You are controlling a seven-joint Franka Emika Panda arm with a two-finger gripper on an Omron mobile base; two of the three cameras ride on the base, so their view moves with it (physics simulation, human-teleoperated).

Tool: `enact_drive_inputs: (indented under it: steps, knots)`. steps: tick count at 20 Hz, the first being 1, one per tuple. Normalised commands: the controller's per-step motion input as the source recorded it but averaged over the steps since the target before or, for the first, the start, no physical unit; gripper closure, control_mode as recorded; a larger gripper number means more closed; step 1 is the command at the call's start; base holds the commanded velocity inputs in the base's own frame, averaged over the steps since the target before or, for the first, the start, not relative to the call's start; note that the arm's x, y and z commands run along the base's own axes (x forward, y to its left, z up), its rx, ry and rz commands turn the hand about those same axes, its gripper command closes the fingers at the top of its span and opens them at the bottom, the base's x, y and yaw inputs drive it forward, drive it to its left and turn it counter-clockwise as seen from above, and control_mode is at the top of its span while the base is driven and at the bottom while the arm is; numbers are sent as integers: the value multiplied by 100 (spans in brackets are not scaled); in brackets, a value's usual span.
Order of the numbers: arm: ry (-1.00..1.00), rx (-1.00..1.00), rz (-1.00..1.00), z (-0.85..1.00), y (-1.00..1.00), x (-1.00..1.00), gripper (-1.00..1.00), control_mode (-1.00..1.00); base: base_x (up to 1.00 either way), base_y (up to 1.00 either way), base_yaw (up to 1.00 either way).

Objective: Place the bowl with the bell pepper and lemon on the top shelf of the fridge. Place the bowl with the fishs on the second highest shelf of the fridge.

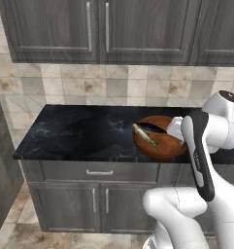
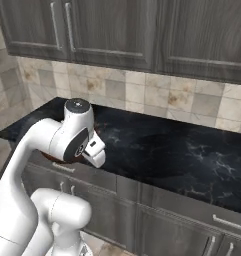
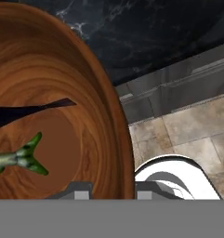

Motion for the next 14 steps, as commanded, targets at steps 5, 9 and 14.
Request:
enact_drive_inputs:
  steps: [5, 9, 14]
  knots:
    - [0, 0, 0, 0, 0, 0, 100, 100, -100, -37, -2]
    - [0, 0, 0, 0, 0, 0, 100, 100, -100, -73, -24]
    - [0, 0, 0, 0, 0, 0, 100, 100, -89, -80, -46]
